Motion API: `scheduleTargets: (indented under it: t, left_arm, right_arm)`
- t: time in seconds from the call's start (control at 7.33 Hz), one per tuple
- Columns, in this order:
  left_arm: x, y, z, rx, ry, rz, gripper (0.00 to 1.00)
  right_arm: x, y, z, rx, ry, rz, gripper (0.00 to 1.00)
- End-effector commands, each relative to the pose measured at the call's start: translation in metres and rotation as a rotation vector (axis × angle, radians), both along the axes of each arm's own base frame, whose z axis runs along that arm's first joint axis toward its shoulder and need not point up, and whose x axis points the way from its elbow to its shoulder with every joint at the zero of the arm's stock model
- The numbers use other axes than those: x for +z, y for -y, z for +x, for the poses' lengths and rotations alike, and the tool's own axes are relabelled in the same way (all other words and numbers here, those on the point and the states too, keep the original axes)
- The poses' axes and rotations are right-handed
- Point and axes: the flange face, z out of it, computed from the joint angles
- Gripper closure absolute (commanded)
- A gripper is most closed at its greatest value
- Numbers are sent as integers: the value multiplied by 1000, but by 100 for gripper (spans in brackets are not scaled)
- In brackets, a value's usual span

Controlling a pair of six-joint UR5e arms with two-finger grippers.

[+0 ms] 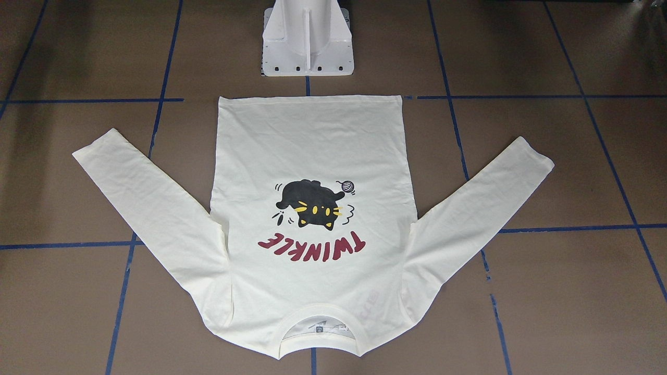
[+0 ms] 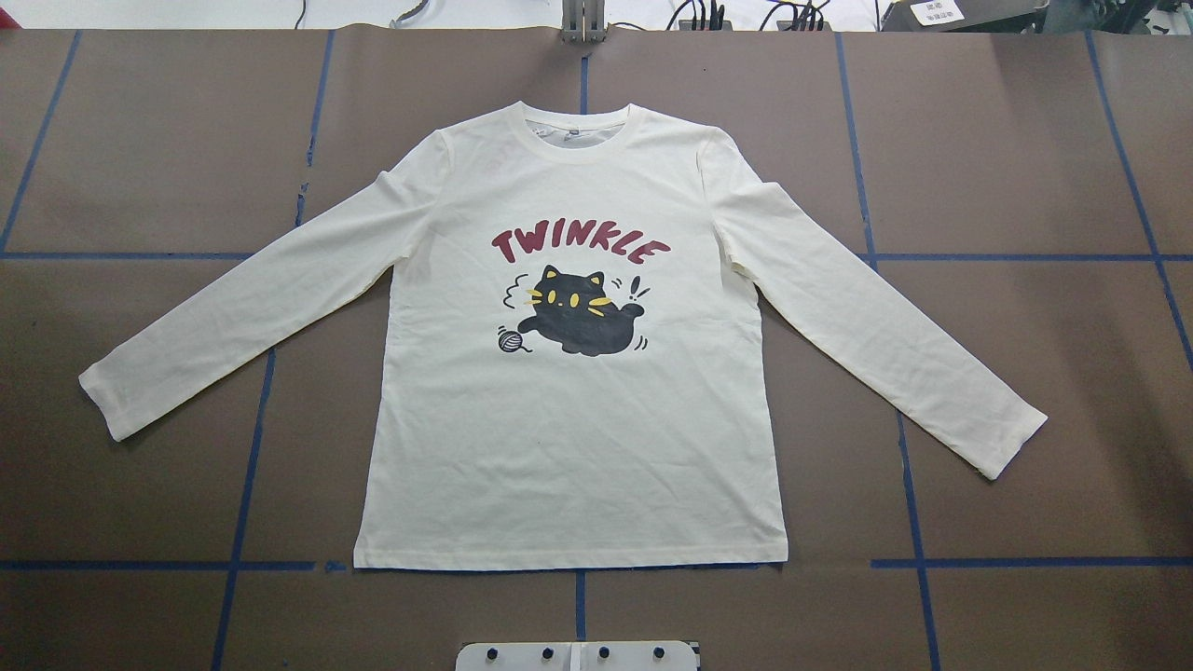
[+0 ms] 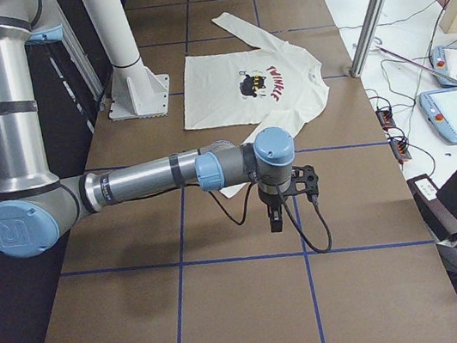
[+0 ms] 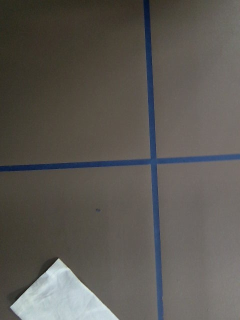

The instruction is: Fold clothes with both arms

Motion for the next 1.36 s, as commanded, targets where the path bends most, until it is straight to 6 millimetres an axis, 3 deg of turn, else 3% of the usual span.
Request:
scheduleTargets:
  t: [0.0, 0.14, 0.41, 0.55, 0.68, 0.82, 0.95, 1.23]
  left_arm:
    - [-29, 4, 0, 0, 7, 60, 0]
    - [-26, 5, -1, -3, 8, 60, 0]
    - [-51, -1, 1, -2, 3, 128, 0]
    - [-43, -4, 1, 1, -1, 120, 0]
    - [-6, -4, 1, -1, 1, 69, 0]
    - [11, 3, 3, 0, -4, 101, 0]
    - [13, 1, 7, -1, -72, 122, 0]
    - [15, -3, 10, 2, -109, 135, 0]
  right_arm:
    - [0, 1, -1, 6, -1, -3, 0]
    - [-4, 1, -1, 7, 1, 5, 0]
    - [-12, 1, -3, 4, 9, 27, 0]
    - [-14, 1, -5, 1, 28, 40, 0]
    - [-16, 1, -15, -20, 40, 68, 0]
    - [-16, -1, -32, -45, 47, 103, 0]
    - [-23, 0, -61, -52, 61, 100, 0]
    - [-15, -32, -125, -55, 107, 86, 0]
